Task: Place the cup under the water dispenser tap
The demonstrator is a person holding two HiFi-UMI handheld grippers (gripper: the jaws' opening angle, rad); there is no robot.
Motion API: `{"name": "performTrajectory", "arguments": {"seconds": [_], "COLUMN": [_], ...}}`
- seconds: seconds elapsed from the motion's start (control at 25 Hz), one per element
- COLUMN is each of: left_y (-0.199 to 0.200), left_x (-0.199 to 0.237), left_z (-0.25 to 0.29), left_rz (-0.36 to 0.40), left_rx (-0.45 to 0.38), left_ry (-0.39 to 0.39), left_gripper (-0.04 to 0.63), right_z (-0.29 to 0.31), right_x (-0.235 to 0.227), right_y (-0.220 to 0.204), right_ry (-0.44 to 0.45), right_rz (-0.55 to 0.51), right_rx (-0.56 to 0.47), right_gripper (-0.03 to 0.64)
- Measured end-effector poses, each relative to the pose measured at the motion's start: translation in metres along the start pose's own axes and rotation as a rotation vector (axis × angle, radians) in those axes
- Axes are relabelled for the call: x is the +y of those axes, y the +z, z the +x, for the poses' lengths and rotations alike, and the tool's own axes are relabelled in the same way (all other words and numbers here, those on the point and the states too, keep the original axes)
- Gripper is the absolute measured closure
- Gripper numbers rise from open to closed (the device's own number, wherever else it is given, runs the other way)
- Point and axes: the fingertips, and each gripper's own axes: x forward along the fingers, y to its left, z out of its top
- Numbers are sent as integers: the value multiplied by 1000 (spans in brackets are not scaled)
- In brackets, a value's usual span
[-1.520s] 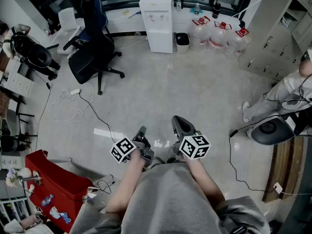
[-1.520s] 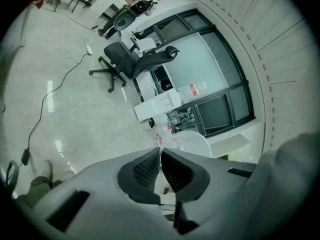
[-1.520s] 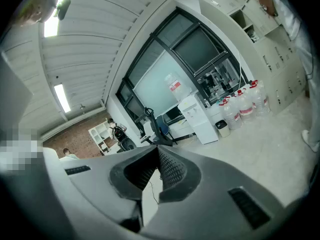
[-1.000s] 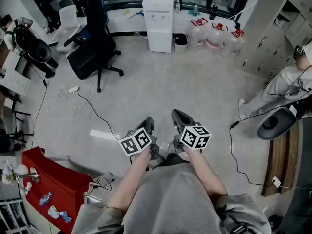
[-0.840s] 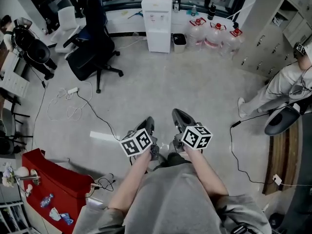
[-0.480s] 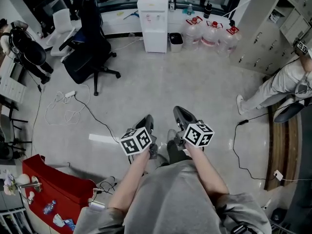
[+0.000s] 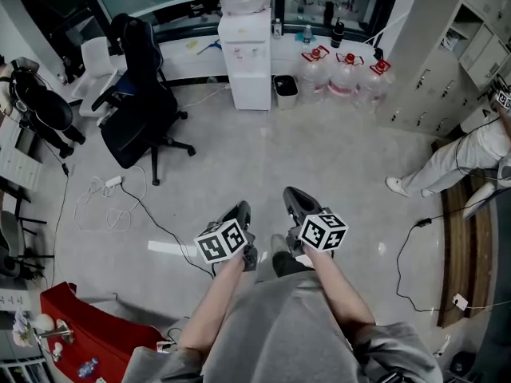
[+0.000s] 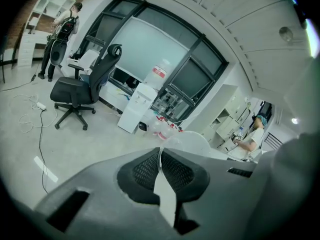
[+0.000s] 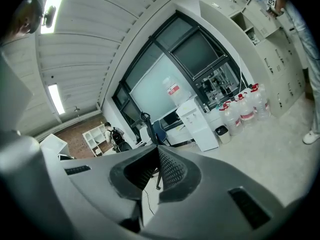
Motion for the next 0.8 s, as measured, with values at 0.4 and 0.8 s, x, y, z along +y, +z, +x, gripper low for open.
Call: {"name": "performTrajectory", "arguments": {"seconds": [0.4, 0.8], "left_y": [56, 82], "left_x": [-19, -27], "left_z": [105, 170], "left_rz": [30, 48], "left_rx": [25, 62], "left_ry": [30, 56], "left_gripper": [583, 583], "right_z": [68, 108], "right_x": [-68, -117], "right_y": [57, 90], "right_ry": [16, 18], "right_rz": [22, 78], "right_rx": [30, 26], "right_gripper": [606, 606]}}
